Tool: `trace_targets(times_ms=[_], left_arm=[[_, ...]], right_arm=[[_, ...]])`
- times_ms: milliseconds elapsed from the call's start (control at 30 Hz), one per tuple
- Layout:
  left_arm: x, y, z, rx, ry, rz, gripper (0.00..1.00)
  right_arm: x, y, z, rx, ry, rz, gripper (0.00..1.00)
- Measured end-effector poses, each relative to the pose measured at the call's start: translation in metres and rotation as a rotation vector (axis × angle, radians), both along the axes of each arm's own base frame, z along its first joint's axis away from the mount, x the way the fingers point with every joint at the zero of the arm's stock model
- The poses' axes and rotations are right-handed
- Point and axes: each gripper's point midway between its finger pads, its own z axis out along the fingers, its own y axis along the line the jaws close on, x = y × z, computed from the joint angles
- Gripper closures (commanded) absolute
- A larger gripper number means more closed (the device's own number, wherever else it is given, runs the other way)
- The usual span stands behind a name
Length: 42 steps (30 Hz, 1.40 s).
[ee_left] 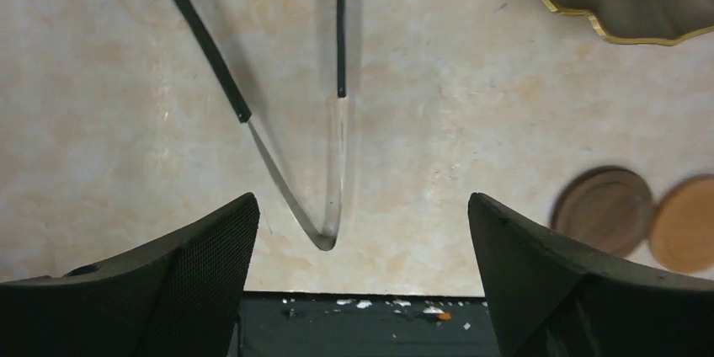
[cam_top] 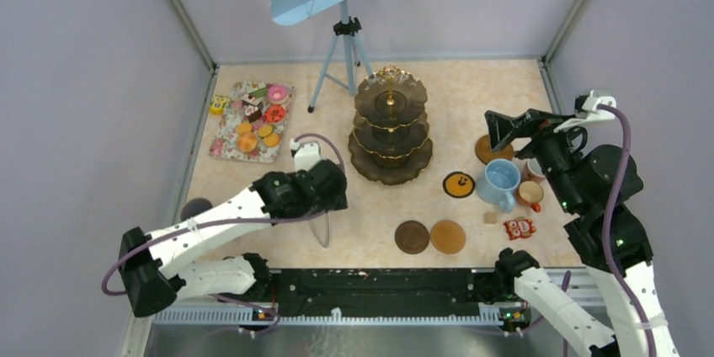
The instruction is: Serve the afternoon tea
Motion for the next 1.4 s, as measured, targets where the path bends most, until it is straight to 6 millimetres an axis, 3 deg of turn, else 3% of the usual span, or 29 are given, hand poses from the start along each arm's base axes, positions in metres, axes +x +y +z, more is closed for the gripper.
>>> trace_targets(times_ms=[67,200,367,533,767,1100,1400], left_arm=[[-0.019,0.003,-0.018,0.055,-0.02,0.057,0.01],[-0.035,0.007,-0.039,0.084,-0.065,0.149,0.01],[-0.038,0.021,-0.067,0.111,-0.08,0.284,0.01],[-0.036,0.04,-0.094,0.164,-0.126,0.298,0.01],[-0.026,0.036,-0.119,0.198,-0.184,0.235,0.01],[-0.011,0.031,-0.13,0.185,-0.291,0.18,0.02],[0.009,0.04,-0.133,0.262,-0.435,0.25,0.11]], right_arm=[[0.0,-0.001,-0.001,0.001,0.0,-0.005,0.02],[-0.005,-0.006,0.003,0.009,-0.017,-0.019,0.02],[-0.01,-0.01,0.002,0.016,-0.028,-0.03,0.02],[-0.011,-0.01,-0.005,0.023,-0.029,-0.029,0.02],[-0.006,-0.005,-0.02,0.027,-0.003,-0.018,0.02],[-0.003,0.001,-0.025,0.048,-0.007,0.004,0.03],[0.002,0.008,-0.039,0.072,0.009,0.026,0.05]])
